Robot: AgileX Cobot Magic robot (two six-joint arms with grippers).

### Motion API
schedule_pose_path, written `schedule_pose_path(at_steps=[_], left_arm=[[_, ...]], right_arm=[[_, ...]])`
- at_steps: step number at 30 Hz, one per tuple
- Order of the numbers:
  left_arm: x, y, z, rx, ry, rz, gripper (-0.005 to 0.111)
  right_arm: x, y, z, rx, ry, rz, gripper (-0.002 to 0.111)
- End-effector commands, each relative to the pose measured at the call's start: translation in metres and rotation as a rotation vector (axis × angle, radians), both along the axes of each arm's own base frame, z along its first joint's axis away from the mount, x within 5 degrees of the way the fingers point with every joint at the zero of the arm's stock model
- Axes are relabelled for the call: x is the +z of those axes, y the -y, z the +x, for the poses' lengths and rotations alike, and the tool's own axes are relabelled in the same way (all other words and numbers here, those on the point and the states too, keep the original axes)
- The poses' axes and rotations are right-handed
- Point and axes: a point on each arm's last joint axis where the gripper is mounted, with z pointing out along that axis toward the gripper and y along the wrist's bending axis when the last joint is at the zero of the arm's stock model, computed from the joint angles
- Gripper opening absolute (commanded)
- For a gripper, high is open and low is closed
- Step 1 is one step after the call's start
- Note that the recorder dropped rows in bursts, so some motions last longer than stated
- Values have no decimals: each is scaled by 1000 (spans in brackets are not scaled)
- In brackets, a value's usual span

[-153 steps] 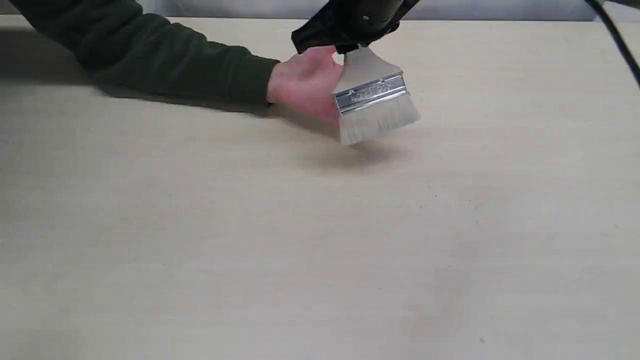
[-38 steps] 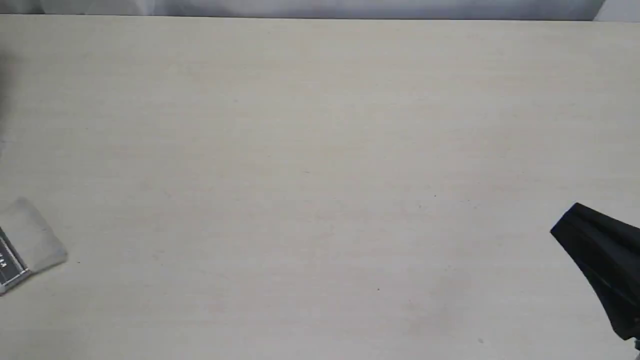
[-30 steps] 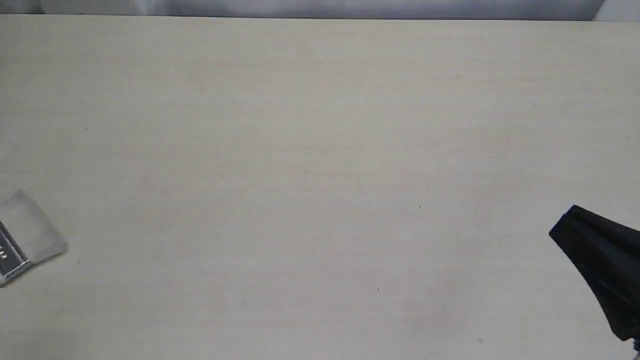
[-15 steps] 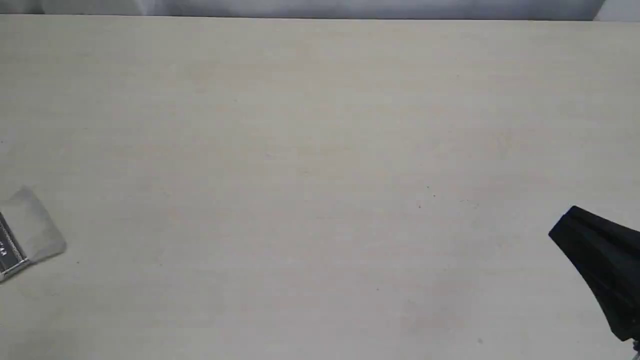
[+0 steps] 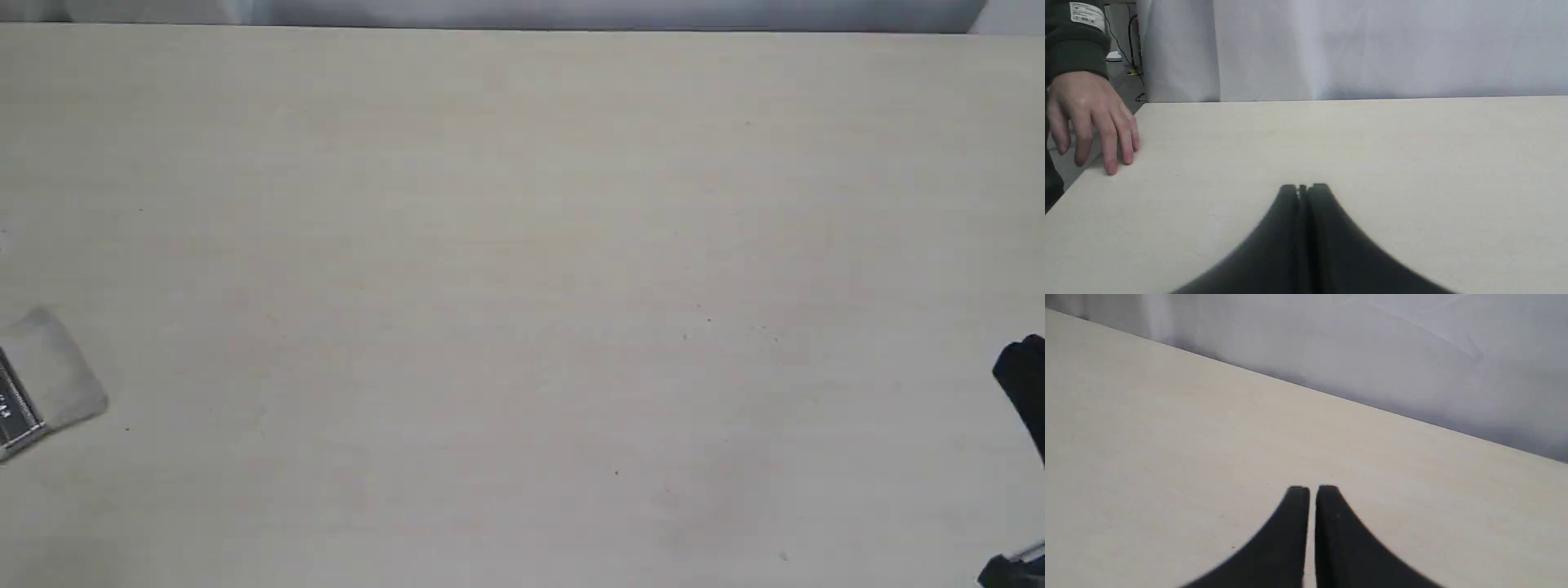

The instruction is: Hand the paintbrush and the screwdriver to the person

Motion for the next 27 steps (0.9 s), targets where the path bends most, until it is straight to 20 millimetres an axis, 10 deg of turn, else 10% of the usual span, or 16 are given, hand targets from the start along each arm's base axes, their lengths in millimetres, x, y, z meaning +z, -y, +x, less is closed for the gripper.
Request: schedule_pose_path(at_steps=[1,27], left_arm=[[0,0,0,-2,3,-6,0],[0,0,0,-2,4,-4,0]], right_arm=[[-2,6,0,-110,-13,15,4],[-4,23,-1,-440,-34,104,4]])
